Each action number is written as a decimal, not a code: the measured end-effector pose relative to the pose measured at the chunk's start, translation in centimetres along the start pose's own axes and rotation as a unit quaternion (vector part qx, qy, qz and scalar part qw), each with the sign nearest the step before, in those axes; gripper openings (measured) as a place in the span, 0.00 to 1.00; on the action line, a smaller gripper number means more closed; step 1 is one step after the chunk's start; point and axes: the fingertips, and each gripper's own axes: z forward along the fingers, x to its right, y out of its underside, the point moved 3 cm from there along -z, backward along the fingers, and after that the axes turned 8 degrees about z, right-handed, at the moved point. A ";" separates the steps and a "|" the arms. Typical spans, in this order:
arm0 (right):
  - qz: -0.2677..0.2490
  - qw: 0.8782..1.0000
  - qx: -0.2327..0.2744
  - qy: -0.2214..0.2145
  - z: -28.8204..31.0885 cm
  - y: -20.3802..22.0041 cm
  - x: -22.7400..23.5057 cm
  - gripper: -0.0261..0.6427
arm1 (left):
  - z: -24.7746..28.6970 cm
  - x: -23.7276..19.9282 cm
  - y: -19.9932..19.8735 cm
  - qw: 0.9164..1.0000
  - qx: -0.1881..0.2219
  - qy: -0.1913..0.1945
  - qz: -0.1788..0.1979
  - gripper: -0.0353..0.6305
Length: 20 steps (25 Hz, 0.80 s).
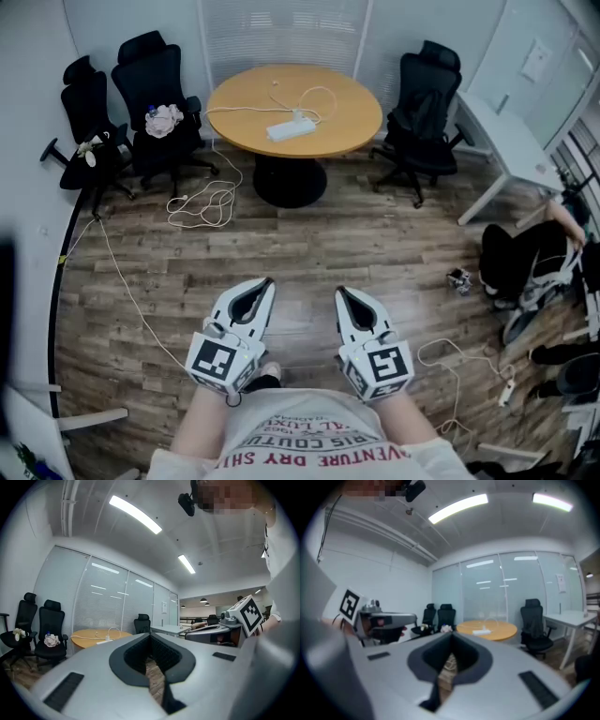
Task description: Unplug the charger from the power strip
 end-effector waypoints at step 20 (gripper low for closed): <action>0.013 1.000 -0.015 0.012 10.9 0.2 -0.9 0.08 | 1.7 -11.0 3.7 0.999 -0.020 -0.008 -0.025 0.10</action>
